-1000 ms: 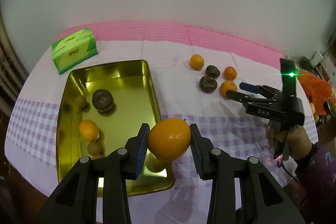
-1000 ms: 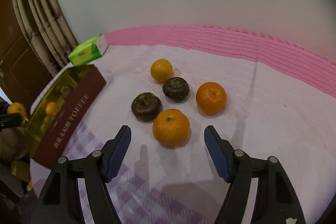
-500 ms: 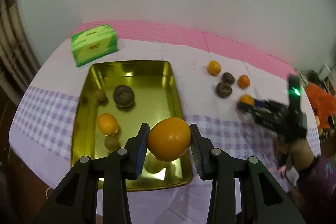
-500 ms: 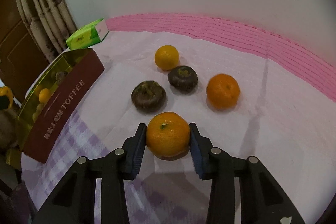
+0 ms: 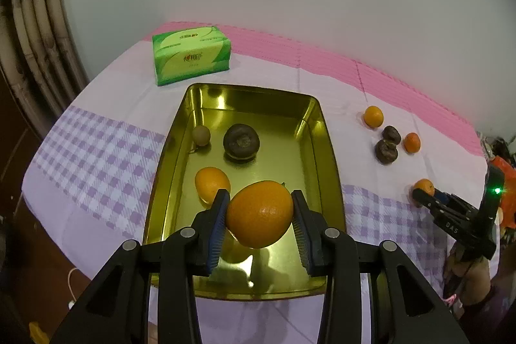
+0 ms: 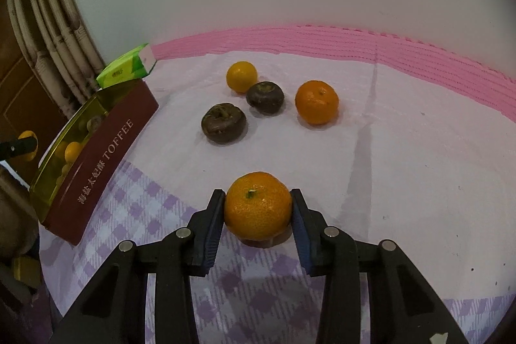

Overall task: Organize fruits
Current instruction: 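Carry the yellow-orange fruit over the tray and open the left gripper, then carry the tangerine over the gold tray and open the right gripper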

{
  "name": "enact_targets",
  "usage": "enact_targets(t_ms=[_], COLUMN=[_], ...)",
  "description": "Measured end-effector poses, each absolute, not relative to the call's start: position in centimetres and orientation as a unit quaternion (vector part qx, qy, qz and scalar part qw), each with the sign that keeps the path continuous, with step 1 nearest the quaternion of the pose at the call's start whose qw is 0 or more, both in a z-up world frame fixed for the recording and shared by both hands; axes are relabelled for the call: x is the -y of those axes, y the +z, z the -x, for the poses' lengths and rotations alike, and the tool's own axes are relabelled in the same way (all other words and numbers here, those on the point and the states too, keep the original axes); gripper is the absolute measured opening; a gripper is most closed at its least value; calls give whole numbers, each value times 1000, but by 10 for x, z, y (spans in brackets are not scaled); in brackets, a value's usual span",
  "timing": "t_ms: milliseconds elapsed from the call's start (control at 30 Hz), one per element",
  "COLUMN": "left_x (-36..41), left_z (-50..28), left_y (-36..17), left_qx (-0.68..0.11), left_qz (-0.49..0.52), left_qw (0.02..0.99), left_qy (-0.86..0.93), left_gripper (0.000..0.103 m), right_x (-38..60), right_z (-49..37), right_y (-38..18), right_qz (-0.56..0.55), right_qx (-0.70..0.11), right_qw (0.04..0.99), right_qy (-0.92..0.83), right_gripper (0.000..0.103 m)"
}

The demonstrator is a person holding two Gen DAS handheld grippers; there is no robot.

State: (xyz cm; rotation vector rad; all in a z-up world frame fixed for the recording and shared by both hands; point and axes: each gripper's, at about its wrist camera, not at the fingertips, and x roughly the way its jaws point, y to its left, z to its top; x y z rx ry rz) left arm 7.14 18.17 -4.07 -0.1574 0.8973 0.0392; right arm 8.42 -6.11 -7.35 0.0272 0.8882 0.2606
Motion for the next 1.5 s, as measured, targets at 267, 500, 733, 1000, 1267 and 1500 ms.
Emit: enact_targets(t_ms=[267, 500, 733, 1000, 1267, 1500], left_x=[-179, -170, -163, -161, -162, -162], left_z=[-76, -79, -82, -85, -87, -86], left_y=[-53, -61, -65, -70, -77, -73], left_qx=[-437, -448, -448, -455, -467, -461], left_qz=[55, 32, 8, 0, -6, -10], left_qw=[898, 894, 894, 890, 884, 887], left_qy=[11, 4, 9, 11, 18, 22], left_gripper=[39, 39, 39, 40, 40, 40], right_x=[58, 57, 57, 57, 57, 57], right_z=[-86, -86, -86, -86, -85, -86], right_y=[-75, -76, -76, -76, -76, -76], right_qz=[-12, -11, -9, -9, -9, -8], right_qx=[-432, -432, -432, -432, -432, -432], right_qw=[893, 894, 894, 894, 894, 894], right_qy=[122, 121, 120, 120, 119, 119], right_gripper=[37, 37, 37, 37, 37, 37])
